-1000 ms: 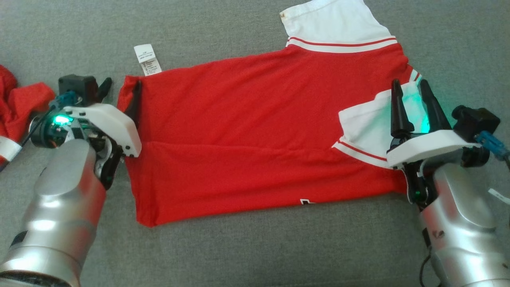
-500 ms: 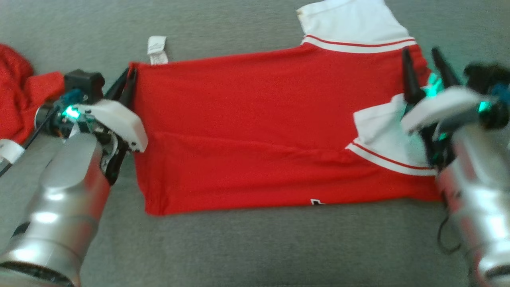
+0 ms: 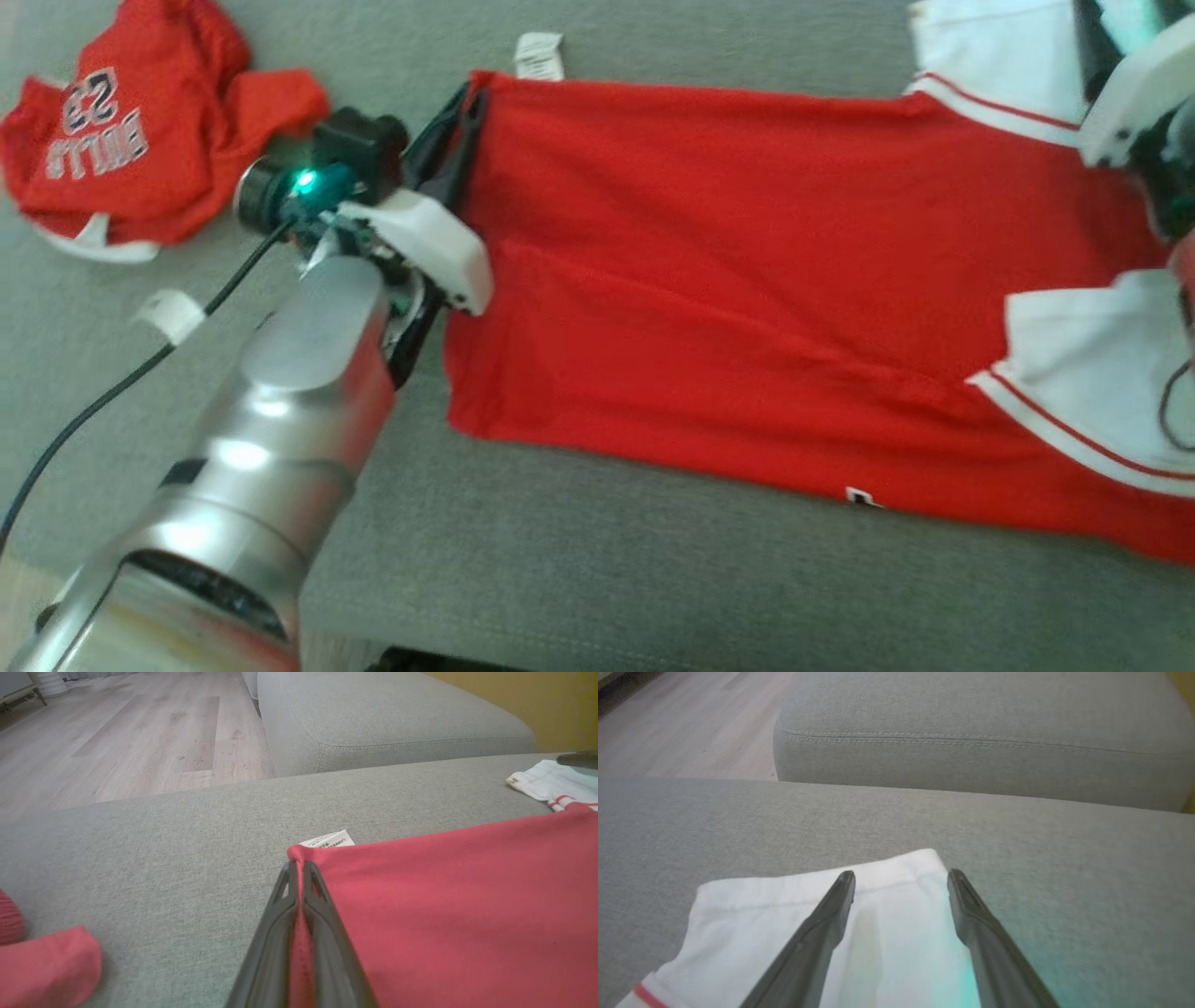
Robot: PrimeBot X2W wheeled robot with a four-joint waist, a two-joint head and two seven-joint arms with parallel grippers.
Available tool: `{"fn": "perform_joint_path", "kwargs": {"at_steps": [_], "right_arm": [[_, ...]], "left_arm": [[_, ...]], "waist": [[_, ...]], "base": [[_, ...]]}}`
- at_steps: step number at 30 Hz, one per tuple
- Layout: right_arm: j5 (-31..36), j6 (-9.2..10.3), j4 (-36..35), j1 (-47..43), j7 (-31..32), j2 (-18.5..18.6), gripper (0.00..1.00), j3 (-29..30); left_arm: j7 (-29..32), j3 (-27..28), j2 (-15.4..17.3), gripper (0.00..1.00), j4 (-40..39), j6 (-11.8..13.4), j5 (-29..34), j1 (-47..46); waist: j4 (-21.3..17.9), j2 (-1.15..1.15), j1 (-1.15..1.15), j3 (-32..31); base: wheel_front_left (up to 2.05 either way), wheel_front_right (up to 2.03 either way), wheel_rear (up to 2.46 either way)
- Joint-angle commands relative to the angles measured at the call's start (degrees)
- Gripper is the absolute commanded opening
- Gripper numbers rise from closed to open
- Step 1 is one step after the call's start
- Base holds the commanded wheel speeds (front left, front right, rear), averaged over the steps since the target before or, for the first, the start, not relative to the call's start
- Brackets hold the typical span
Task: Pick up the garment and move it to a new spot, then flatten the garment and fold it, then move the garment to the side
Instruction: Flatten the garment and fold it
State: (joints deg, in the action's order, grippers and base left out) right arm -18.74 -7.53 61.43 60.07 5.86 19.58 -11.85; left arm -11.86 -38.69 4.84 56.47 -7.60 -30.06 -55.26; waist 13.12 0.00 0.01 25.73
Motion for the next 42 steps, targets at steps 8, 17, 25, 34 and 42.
{"fn": "perform_joint_path", "kwargs": {"at_steps": [8, 17, 25, 34, 42], "right_arm": [[4.88, 0.04, 6.36, 6.78, 0.37, 2.07, 1.00, 1.12], [5.75, 0.04, 10.48, 7.13, 0.76, 1.11, 0.00, 3.29], [6.25, 0.04, 9.04, 8.78, -15.11, 0.04, 0.00, 7.69], [3.25, 0.04, 3.42, 4.32, -20.75, -4.62, 0.00, 9.02], [-7.39, 0.04, -13.37, -12.27, -20.84, -7.01, 0.00, 6.64]], "left_arm": [[-2.17, -1.55, -0.13, 0.00, -0.91, 0.12, -2.12, -4.46], [-2.93, -2.55, 0.63, 0.00, 0.38, 0.12, -3.88, -5.19], [-3.12, 1.65, 3.16, 0.00, -3.91, 3.18, -1.63, -4.86], [-3.13, 7.87, 7.15, 0.00, -10.67, 6.62, 3.29, 2.80], [-3.13, 14.52, 9.29, 0.00, -16.97, 9.12, 8.56, 15.22]], "waist": [[3.78, 0.00, -0.01, 3.79], [2.84, 0.00, -0.01, 3.93], [0.35, 0.00, -0.01, 2.66], [-6.08, 0.00, -0.01, -1.88], [-11.23, 0.00, -0.01, -7.72]], "base": [[0.00, 0.00, 0.00], [0.00, 0.00, 0.00], [0.00, 0.00, 0.00], [0.00, 0.00, 0.00], [0.00, 0.00, 0.00]]}}
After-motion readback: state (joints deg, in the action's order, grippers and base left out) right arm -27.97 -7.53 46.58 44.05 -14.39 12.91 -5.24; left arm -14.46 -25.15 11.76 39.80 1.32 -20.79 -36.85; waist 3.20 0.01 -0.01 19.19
